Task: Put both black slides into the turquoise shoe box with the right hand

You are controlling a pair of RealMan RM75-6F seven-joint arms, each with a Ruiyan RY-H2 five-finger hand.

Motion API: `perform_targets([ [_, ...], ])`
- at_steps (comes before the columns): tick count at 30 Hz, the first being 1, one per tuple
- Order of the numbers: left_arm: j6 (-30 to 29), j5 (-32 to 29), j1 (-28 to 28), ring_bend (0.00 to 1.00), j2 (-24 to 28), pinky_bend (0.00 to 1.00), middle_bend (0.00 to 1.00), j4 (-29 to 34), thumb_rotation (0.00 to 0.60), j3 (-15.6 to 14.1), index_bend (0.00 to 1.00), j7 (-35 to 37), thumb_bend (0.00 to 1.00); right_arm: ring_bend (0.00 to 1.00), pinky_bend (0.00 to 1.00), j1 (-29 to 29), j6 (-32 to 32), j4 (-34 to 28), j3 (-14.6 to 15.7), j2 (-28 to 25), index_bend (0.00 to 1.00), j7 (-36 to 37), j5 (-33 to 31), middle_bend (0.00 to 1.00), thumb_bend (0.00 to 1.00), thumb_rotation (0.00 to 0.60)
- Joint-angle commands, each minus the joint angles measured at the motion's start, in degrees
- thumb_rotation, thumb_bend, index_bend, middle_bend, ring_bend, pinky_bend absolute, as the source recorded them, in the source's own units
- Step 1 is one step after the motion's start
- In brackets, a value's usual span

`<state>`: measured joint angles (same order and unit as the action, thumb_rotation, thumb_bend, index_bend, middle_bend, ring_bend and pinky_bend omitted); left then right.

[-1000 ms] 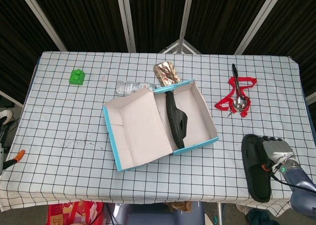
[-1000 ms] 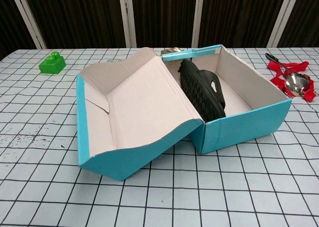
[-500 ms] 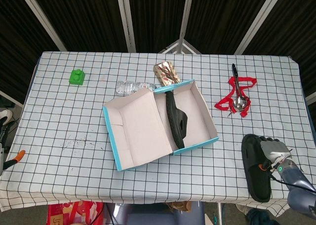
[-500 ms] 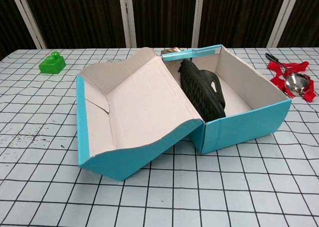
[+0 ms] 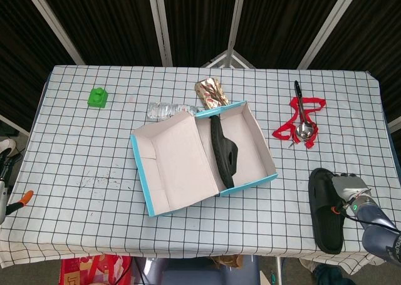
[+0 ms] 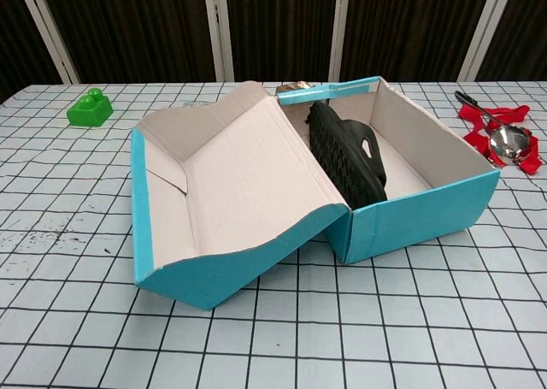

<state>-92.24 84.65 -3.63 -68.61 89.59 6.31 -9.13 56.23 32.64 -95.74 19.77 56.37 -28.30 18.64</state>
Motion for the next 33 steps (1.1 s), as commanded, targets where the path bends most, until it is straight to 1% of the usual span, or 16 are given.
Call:
perform_targets([
  [1,0.0,0.0,0.0,0.0,0.0,0.09,0.07,0.0,0.6,0.0,0.16,-0.1,0.24,0.01,0.02,3.4,-1.2,-0.3,3.0,-0.1,0.03,-2.6,-3.2,0.12,0.31,0.6],
  [5,0.1,-0.1,-0.1,0.0,-0.1,0.09,0.07,0.1,0.6,0.0,0.16,-0.3,0.24,0.01,0.02,7.0,-2.4,-0.9,6.1,0.1,0.03,-4.5,-7.2,0.12,0.31,0.6],
  [8,0.3,-0.1,-0.1,0.0,-0.1,0.09,0.07,0.0,0.6,0.0,0.16,-0.5,0.24,0.01,0.02,9.0,-3.3,-1.0,7.4,0.5,0.03,-4.7,-9.1,0.12,0.31,0.6],
  [12,0.1,0.1,-0.1,0.0,-0.1,0.09,0.07,0.1,0.6,-0.1,0.16,-0.6,0.24,0.01,0.02,11.2,-6.3,-0.1,8.8,1.0,0.03,-3.7,-11.1,0.12,0.31,0.6],
  [17,-0.1,0.1,0.0,0.0,-0.1,0.09,0.07,0.3,0.6,0.0,0.16,-0.7,0.24,0.01,0.02,12.3,-9.4,1.6,9.6,1.9,0.03,-1.3,-11.1,0.12,0.31,0.6],
  [23,0.2,0.1,-0.1,0.0,-0.1,0.09,0.07,0.2,0.6,-0.1,0.17,-0.9,0.24,0.01,0.02,12.6,-10.3,3.0,9.9,3.2,0.03,1.8,-9.2,0.12,0.31,0.6],
  [24,0.2,0.0,-0.1,0.0,-0.1,0.09,0.07,0.2,0.6,-0.1,0.17,-1.0,0.24,0.01,0.02,12.4,-10.3,1.3,12.1,0.7,0.03,1.9,-8.7,0.12,0.31,0.6],
  [25,0.2,0.0,-0.1,0.0,-0.1,0.09,0.07,0.2,0.6,-0.1,0.17,-1.0,0.24,0.01,0.02,13.0,-11.1,0.1,10.3,0.4,0.03,2.1,-6.5,0.12,0.31,0.6],
  [26,0.2,0.0,-0.1,0.0,-0.1,0.09,0.07,0.2,0.6,-0.1,0.17,-1.0,0.24,0.01,0.02,12.7,-11.7,2.7,9.7,2.6,0.03,2.9,-6.6,0.12,0.31,0.6],
  [28,0.1,0.0,-0.1,0.0,-0.2,0.09,0.07,0.1,0.6,-0.1,0.17,-1.0,0.24,0.01,0.02,12.7,-12.5,4.6,9.9,3.7,0.03,4.0,-6.5,0.12,0.31,0.6],
  [33,0.1,-0.1,-0.1,0.0,-0.1,0.09,0.07,0.0,0.6,0.0,0.17,-1.1,0.24,0.01,0.02,12.9,-13.1,6.7,10.6,5.6,0.03,6.6,-5.4,0.12,0.31,0.6],
])
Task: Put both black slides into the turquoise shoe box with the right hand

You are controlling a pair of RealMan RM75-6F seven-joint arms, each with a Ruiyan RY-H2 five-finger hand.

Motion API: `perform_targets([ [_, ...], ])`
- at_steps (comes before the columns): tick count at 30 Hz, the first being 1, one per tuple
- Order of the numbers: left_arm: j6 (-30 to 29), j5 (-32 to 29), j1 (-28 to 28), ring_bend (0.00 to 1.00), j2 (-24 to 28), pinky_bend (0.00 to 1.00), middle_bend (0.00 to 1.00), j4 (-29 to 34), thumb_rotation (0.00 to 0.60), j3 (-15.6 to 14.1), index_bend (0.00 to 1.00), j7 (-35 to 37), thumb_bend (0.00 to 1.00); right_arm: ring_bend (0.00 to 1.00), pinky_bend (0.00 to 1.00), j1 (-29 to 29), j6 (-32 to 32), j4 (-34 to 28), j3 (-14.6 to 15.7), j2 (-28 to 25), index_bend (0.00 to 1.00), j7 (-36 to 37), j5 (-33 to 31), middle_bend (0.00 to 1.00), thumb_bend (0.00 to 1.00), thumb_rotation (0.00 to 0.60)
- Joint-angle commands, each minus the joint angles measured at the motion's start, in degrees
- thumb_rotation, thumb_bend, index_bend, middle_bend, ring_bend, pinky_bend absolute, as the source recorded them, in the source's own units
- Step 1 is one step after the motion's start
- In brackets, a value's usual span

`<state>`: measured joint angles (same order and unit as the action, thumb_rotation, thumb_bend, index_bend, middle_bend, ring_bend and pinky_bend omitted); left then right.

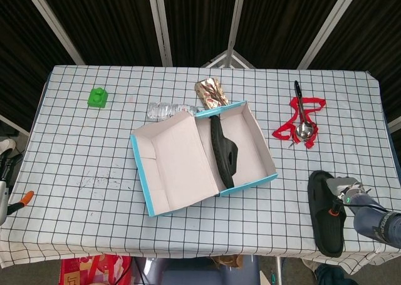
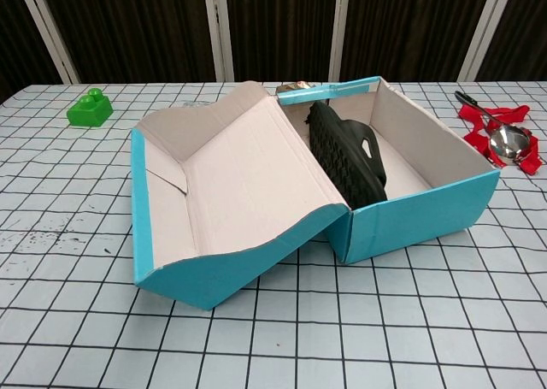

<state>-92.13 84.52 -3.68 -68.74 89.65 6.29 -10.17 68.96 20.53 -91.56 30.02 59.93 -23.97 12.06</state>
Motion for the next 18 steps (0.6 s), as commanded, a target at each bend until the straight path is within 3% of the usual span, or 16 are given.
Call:
perform_targets([
  [1,0.0,0.0,0.0,0.0,0.0,0.09,0.07,0.0,0.6,0.0,0.17,0.0,0.24,0.01,0.02,0.1,-1.1,3.0,0.6,2.4,0.03,2.7,1.4,0.12,0.31,0.6],
  [9,0.3,0.0,-0.1,0.0,-0.1,0.09,0.07,-0.1,0.6,-0.1,0.17,-0.2,0.24,0.01,0.02,-0.1,-1.0,4.4,1.5,3.4,0.09,5.9,3.7,0.16,0.31,0.6],
  [14,0.3,0.1,-0.1,0.0,-0.1,0.09,0.07,0.0,0.6,-0.2,0.17,-0.3,0.24,0.08,0.02,-1.1,0.9,4.5,0.8,3.5,0.24,7.4,6.3,0.26,0.31,0.6],
  [18,0.4,0.0,-0.1,0.0,-0.1,0.09,0.07,0.1,0.6,-0.2,0.17,-0.4,0.24,0.1,0.02,-1.3,1.3,4.2,0.5,3.1,0.29,8.4,8.2,0.3,0.31,0.6],
])
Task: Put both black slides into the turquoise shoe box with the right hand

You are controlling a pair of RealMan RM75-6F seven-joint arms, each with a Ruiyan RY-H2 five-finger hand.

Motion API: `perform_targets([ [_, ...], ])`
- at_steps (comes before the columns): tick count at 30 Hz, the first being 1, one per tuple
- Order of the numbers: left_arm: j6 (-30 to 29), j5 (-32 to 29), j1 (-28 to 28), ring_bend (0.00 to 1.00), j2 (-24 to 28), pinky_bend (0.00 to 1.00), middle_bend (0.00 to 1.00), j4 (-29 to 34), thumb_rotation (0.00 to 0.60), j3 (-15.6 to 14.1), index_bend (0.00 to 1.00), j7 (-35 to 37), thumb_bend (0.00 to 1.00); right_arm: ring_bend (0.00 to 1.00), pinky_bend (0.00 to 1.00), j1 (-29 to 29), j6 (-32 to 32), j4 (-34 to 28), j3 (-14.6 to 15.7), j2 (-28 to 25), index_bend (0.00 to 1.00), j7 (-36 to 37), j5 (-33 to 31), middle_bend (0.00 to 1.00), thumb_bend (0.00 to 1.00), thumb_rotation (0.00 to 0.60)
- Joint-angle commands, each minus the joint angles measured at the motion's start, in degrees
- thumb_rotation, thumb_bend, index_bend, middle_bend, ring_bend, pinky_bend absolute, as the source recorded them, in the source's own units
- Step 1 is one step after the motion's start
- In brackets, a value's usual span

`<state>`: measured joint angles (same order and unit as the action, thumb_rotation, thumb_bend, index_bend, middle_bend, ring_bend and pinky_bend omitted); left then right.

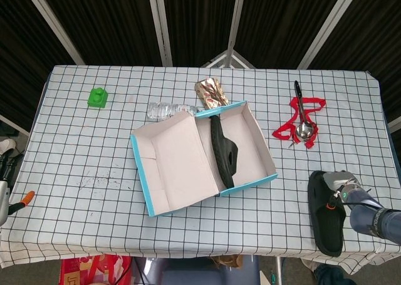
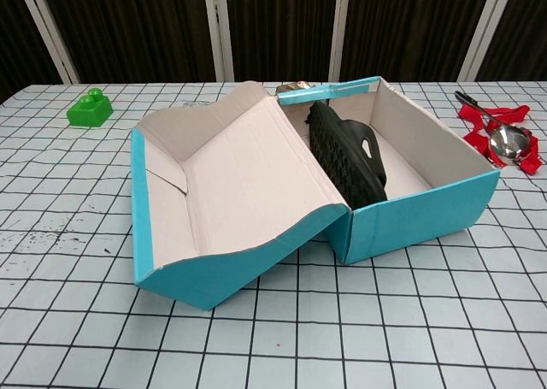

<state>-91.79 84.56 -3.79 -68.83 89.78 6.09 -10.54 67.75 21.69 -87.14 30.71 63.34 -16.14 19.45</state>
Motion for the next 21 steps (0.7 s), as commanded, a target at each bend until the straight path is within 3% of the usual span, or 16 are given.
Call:
perform_targets([
  [1,0.1,0.0,0.0,0.0,0.0,0.09,0.07,0.0,0.6,0.0,0.17,0.0,0.24,0.11,0.02,0.1,-0.1,-0.5,-0.1,-0.6,0.3,0.8,1.1,0.31,0.31,0.6],
  [10,0.3,0.0,-0.1,0.0,0.1,0.09,0.07,0.1,0.6,-0.1,0.17,0.4,0.24,0.16,0.02,2.9,-3.2,-2.6,1.3,-3.0,0.36,2.7,2.8,0.37,0.31,0.6],
  [16,0.4,-0.1,-0.1,0.0,0.3,0.09,0.07,0.2,0.6,0.0,0.17,0.9,0.24,0.17,0.02,4.2,-3.1,-5.4,0.6,-6.3,0.38,4.9,5.0,0.39,0.31,0.6],
  [17,0.4,-0.1,-0.1,0.0,0.3,0.09,0.07,0.2,0.6,0.0,0.17,1.0,0.24,0.17,0.02,2.6,-2.0,-7.3,-2.9,-9.2,0.38,6.9,7.7,0.39,0.31,0.6],
  [21,0.3,-0.1,-0.1,0.0,0.5,0.09,0.07,0.2,0.6,0.0,0.17,1.4,0.24,0.18,0.02,-0.2,0.6,-10.5,-7.6,-13.3,0.4,9.5,13.3,0.39,0.31,0.6],
])
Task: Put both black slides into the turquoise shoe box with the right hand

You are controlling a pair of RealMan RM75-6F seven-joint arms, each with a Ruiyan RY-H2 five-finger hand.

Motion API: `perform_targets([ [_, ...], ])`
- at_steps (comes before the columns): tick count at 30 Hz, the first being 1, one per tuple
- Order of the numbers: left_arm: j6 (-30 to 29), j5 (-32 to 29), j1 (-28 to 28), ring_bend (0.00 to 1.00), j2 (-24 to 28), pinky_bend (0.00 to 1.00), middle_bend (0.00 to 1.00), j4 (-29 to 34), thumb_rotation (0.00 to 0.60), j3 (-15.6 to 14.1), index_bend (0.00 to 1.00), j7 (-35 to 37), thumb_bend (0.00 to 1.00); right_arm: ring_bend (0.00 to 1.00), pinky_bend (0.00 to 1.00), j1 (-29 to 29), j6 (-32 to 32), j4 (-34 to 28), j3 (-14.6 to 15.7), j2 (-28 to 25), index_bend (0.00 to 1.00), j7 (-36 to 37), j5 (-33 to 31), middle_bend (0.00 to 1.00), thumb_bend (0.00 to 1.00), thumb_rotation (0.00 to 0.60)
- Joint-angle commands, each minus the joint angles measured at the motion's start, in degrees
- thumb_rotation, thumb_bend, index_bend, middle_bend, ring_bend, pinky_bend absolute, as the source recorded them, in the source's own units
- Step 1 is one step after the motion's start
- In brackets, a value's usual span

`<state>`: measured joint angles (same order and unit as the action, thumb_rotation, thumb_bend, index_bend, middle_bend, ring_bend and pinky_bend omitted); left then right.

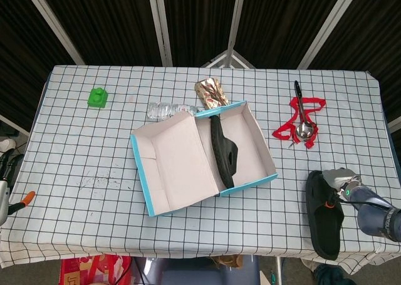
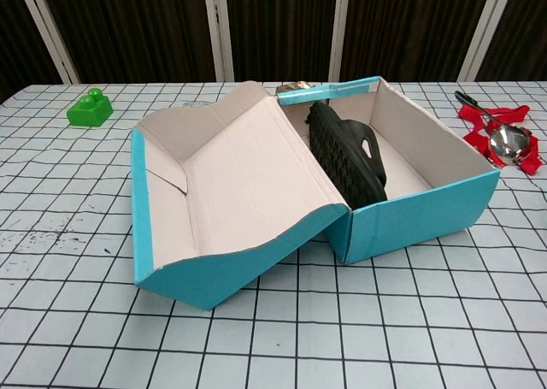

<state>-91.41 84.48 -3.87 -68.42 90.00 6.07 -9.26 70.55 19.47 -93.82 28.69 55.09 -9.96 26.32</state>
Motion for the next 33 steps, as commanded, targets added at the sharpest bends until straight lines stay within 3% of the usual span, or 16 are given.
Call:
perform_targets([
  [1,-0.1,0.0,0.1,0.0,0.1,0.09,0.07,0.0,0.6,0.0,0.17,0.2,0.24,0.18,0.02,-3.6,4.0,-4.6,-7.0,-6.0,0.4,4.2,7.3,0.39,0.31,0.6],
  [7,-0.4,-0.1,0.2,0.0,0.4,0.09,0.07,0.1,0.6,0.1,0.17,0.9,0.24,0.19,0.02,-7.1,10.7,-8.7,-14.0,-10.2,0.41,8.8,11.8,0.39,0.31,0.6],
  [17,-0.5,-0.1,0.3,0.0,0.7,0.09,0.07,0.0,0.6,0.3,0.17,1.7,0.24,0.2,0.02,-11.0,18.2,-12.5,-23.4,-12.1,0.44,13.9,16.3,0.39,0.31,0.6],
  [22,-0.6,-0.1,0.4,0.0,0.9,0.09,0.07,0.0,0.6,0.3,0.17,2.1,0.24,0.22,0.02,-13.7,23.8,-12.5,-28.6,-8.6,0.46,16.6,18.9,0.41,0.31,0.6],
  [33,-0.3,-0.2,0.2,0.0,0.7,0.09,0.07,-0.4,0.6,0.3,0.17,1.9,0.24,0.23,0.02,-18.1,34.3,-6.2,-35.8,3.1,0.5,18.5,25.4,0.41,0.31,0.6],
])
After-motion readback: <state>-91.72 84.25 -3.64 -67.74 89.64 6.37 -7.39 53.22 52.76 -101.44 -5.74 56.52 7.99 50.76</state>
